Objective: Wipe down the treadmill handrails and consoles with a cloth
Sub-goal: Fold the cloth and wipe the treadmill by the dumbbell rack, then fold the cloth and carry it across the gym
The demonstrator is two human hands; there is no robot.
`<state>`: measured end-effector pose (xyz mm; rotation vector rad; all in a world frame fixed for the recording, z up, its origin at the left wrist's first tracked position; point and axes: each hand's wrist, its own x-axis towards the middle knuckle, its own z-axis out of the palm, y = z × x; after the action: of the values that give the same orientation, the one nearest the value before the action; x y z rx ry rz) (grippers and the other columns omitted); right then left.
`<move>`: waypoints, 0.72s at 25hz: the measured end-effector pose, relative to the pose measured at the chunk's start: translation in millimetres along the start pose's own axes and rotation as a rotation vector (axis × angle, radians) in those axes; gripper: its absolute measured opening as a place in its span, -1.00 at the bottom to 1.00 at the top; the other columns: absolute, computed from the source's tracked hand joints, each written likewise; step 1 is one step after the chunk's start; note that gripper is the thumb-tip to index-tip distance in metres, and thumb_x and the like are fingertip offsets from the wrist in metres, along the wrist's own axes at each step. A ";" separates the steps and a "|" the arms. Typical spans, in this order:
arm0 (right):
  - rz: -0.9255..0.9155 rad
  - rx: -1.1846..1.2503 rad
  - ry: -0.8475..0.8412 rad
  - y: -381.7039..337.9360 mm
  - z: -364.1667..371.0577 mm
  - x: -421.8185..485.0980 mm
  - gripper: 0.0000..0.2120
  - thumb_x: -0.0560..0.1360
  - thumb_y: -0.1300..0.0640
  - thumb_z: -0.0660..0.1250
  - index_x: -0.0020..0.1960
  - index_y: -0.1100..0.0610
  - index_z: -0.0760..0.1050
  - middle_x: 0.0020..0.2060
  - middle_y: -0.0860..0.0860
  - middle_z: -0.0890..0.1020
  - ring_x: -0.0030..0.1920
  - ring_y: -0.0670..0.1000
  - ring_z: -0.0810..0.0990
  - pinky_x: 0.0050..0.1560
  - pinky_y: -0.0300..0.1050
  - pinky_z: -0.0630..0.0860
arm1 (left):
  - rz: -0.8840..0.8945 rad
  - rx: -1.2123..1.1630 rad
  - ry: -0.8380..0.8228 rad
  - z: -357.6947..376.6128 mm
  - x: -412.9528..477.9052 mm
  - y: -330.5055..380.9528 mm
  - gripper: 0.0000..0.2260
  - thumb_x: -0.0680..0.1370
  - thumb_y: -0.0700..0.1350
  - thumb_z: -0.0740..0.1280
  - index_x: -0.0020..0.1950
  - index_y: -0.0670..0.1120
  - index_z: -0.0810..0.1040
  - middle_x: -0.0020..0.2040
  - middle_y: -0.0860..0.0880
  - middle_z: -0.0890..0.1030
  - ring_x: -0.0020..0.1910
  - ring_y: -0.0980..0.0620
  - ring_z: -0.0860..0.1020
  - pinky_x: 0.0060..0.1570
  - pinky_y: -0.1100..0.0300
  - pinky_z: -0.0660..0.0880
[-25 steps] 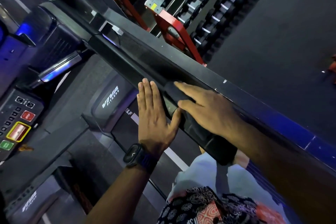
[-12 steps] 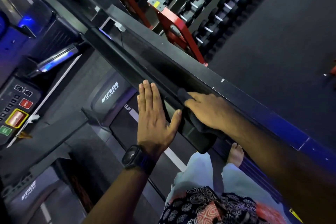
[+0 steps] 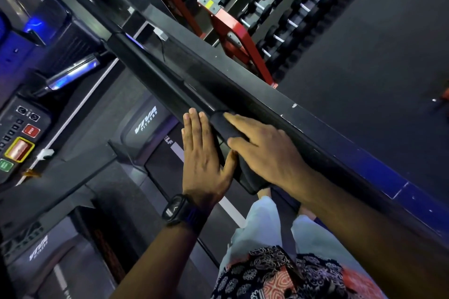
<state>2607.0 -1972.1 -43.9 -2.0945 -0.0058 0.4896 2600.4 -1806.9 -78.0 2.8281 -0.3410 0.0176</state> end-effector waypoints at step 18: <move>0.346 0.099 -0.045 28.5 1.9 -12.9 -0.68 0.58 -0.08 0.14 0.25 -0.07 0.52 0.14 0.12 0.62 0.09 0.22 0.52 0.08 0.03 0.40 | 0.004 0.008 -0.043 2.1 -34.5 38.3 -0.28 0.62 0.21 0.04 0.59 -0.25 0.00 0.61 -0.19 -0.10 0.60 -0.09 -0.17 0.57 0.03 -0.16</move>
<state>2589.2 -1988.7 -63.6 -1.9935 0.3524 0.7284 2557.8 -1835.2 -70.7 2.8391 -0.3573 -0.0410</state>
